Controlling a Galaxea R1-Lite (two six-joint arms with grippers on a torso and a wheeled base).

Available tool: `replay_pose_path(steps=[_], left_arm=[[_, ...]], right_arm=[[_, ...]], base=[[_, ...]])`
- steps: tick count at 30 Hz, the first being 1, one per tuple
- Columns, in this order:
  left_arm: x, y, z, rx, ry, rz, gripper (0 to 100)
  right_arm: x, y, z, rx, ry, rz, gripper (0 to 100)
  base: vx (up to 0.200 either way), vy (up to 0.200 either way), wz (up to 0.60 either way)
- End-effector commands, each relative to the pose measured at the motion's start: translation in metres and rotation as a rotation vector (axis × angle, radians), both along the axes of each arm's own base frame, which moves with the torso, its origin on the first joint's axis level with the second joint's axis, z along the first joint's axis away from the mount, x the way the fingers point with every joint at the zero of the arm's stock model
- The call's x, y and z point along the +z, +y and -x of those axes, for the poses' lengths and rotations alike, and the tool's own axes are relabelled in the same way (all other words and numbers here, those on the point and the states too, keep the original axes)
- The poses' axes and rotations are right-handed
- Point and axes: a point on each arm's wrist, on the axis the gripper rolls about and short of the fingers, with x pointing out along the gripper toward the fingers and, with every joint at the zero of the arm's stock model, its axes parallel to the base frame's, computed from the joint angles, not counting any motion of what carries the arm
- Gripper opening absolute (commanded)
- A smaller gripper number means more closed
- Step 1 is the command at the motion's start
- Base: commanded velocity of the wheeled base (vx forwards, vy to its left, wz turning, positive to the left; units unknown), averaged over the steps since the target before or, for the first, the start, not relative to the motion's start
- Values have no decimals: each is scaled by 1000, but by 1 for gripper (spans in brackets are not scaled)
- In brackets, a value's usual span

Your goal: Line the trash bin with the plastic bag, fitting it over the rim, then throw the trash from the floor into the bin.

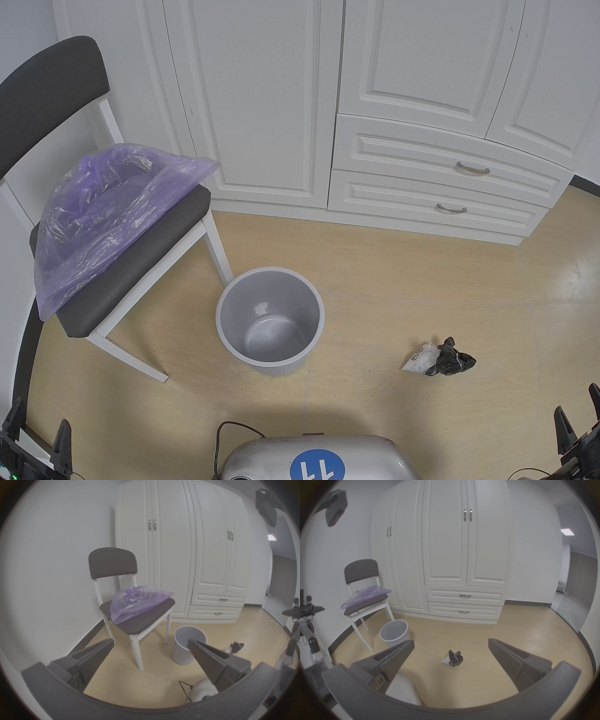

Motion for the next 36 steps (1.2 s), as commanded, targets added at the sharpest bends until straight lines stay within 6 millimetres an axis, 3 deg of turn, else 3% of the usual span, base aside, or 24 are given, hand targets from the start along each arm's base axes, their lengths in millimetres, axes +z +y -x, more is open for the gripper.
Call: replay_pose_path(steps=[1,2,4,6,7,8,11,17,20,23,28,32,36], left_arm=[[9,1,3,43,-94,67,100],[39,1,13,27,-249,103,100],[55,1,19,-3,-281,87,100],[57,0,20,-10,-253,40,100],[57,0,21,-5,-220,-23,100],[55,0,21,1,-166,-84,100],[61,1,16,-4,-89,-111,100],[99,1,-15,43,72,-181,100],[114,4,-45,170,234,-285,100],[111,7,-61,239,350,-380,100],[104,15,-87,304,525,-488,100],[100,26,-112,348,635,-480,100],[96,40,-135,325,649,-437,100]], right_arm=[[-5,0,0,-18,-5,-17,100],[-5,0,0,-18,-5,-12,100],[0,0,1,-17,-28,21,100],[14,0,4,-2,-105,42,100],[32,1,9,28,-178,50,100],[47,1,8,59,-182,52,100],[60,2,-4,72,-96,44,100],[101,1,-39,65,39,40,100],[133,2,-67,70,78,110,100],[140,2,-84,74,116,139,100],[134,5,-100,118,183,129,100],[133,5,-106,111,209,66,100],[146,4,-109,95,180,-44,100]], base=[[0,0,0],[0,0,0],[0,0,0],[0,0,0],[0,0,0],[0,0,0],[0,0,0],[0,0,0],[0,0,0],[0,0,0],[0,0,0],[0,0,0],[0,0,0]])
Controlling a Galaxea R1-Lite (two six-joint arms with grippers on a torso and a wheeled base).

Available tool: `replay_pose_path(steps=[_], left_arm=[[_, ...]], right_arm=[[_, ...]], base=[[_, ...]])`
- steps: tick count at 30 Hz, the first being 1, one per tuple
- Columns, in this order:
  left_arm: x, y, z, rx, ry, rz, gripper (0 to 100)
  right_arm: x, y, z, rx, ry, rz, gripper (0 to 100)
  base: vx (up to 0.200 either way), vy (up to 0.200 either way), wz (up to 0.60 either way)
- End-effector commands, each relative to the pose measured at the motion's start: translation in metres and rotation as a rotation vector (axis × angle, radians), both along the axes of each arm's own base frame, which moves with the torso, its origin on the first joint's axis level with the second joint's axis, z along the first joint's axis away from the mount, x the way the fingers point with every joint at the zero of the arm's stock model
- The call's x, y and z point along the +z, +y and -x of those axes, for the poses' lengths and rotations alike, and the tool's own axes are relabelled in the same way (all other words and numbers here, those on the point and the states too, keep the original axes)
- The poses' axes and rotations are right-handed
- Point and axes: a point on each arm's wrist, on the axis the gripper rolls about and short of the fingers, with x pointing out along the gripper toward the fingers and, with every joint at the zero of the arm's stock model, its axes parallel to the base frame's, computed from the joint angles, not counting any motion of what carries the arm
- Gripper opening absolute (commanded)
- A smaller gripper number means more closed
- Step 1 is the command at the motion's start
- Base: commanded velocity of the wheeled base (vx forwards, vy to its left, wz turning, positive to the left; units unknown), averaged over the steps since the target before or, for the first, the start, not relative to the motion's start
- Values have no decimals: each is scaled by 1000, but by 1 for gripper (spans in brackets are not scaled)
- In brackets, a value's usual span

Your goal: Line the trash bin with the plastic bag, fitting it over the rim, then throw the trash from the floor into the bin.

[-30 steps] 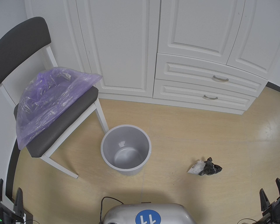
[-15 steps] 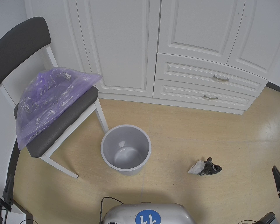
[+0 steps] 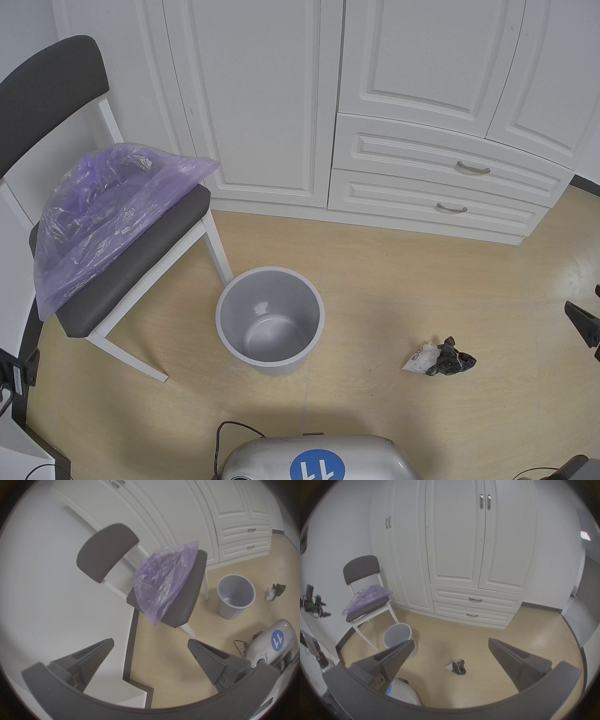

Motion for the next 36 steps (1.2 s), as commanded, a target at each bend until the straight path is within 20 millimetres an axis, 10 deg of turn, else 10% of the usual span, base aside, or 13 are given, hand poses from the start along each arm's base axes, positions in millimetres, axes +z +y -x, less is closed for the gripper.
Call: replay_pose_path(steps=[1,10,36], left_arm=[[-12,26,-48,38,138,63,100],[-22,77,-71,-29,103,97,100],[-30,99,-98,-8,99,145,100]], right_arm=[[14,1,-19,-13,27,-106,100],[19,2,-16,-1,6,-127,100],[21,2,-8,11,-28,-128,100]], base=[[0,0,0],[0,0,0],[0,0,0]])
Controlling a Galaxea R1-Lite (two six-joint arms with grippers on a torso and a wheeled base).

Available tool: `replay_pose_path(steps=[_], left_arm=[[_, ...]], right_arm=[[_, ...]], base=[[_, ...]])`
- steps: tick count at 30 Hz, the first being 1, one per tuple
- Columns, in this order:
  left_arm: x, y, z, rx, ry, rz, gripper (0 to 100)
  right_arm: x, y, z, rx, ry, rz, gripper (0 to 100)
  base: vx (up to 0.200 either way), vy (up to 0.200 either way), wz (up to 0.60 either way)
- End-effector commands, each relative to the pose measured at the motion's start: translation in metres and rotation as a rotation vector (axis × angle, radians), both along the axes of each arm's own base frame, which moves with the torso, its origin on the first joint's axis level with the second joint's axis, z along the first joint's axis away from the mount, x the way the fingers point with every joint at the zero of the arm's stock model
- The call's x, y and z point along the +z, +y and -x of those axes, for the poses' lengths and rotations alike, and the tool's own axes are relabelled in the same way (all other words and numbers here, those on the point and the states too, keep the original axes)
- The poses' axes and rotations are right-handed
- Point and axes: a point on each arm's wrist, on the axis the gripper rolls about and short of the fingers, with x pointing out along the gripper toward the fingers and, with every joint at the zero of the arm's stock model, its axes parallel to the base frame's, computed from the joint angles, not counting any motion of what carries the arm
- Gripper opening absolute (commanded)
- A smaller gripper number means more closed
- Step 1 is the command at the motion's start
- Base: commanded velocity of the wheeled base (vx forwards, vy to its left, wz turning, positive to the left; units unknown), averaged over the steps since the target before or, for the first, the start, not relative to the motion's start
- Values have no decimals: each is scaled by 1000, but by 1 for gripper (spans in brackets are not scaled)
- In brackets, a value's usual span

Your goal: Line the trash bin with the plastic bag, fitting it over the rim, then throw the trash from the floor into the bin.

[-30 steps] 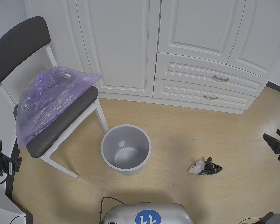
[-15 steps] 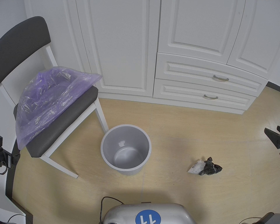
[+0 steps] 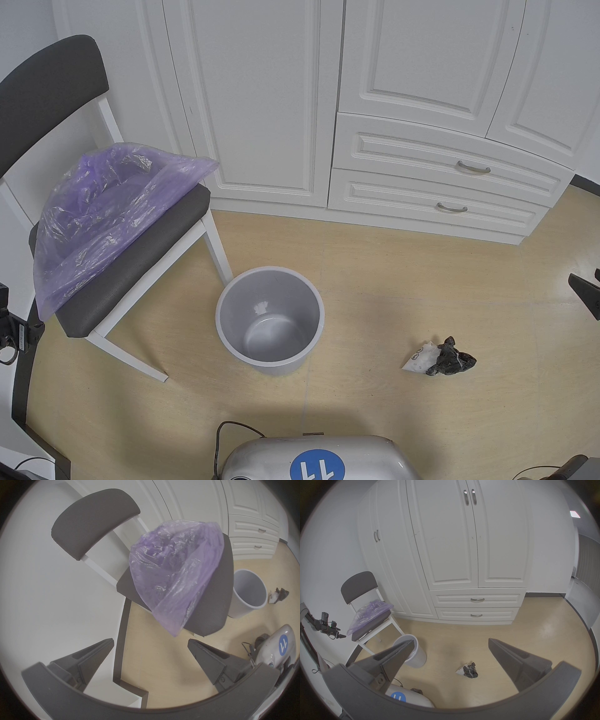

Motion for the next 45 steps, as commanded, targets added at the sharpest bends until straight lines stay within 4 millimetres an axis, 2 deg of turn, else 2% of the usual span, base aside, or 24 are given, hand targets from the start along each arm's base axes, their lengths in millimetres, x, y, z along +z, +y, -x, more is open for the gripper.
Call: replay_pose_path(steps=[1,10,17,21,28,45], left_arm=[[-7,9,-12,19,-11,31,100],[-23,23,-33,73,-61,56,100],[-28,12,-35,70,-122,109,100],[-31,3,-34,90,-243,138,100],[-34,4,-37,147,-379,106,100],[-39,5,-40,162,-395,143,100]], right_arm=[[1,0,3,1,-12,-1,100],[-1,0,3,1,-6,0,100],[-1,0,5,1,-12,0,100],[-1,0,6,3,-15,-1,100],[0,0,8,7,-26,0,100],[3,0,10,4,-39,-3,100]], base=[[0,0,0],[0,0,0],[0,0,0],[0,0,0],[0,0,0],[0,0,0]])
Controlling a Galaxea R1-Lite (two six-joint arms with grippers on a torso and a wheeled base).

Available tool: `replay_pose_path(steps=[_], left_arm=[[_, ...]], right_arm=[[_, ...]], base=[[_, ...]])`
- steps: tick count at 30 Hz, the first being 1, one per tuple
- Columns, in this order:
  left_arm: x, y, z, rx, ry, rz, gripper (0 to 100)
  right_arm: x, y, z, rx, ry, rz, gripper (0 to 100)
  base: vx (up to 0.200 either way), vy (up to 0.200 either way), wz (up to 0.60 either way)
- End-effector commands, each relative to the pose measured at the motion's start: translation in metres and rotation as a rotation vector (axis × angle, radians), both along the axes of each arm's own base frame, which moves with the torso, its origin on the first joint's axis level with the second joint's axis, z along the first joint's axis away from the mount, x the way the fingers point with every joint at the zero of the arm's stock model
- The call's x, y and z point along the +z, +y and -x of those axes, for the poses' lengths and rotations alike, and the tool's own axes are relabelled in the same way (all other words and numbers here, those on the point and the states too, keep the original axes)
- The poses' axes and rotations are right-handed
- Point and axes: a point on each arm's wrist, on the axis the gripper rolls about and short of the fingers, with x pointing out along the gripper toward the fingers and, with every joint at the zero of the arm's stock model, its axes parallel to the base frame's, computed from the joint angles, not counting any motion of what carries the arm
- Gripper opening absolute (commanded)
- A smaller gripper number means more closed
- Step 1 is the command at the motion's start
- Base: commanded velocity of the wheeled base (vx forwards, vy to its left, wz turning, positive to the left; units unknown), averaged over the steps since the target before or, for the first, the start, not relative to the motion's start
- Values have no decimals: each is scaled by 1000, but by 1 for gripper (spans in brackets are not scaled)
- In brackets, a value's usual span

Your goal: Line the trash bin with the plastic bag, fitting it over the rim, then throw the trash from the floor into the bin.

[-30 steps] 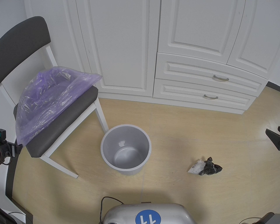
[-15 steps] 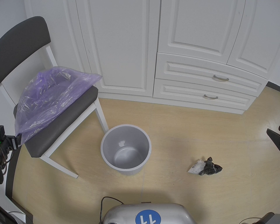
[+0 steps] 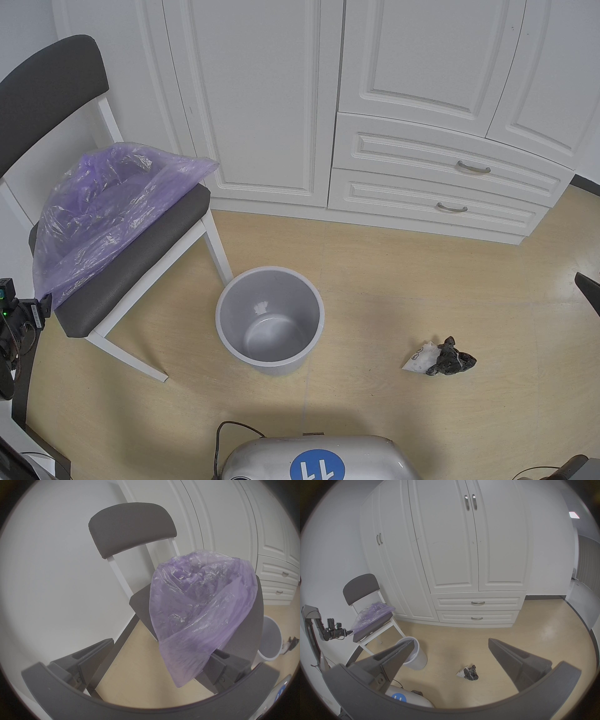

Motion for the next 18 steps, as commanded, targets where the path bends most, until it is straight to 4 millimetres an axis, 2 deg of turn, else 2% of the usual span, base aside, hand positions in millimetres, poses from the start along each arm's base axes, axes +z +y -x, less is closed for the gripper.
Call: replay_pose_path(steps=[1,9,18], left_arm=[[-1,1,-1,1,4,3,100],[-5,5,-8,3,-2,1,100],[-9,11,-14,12,-103,-60,100]], right_arm=[[0,0,0,0,-2,-1,100],[1,0,0,1,-2,-1,100],[2,0,1,-1,-8,-15,100]], base=[[0,0,0],[0,0,0],[0,0,0]])
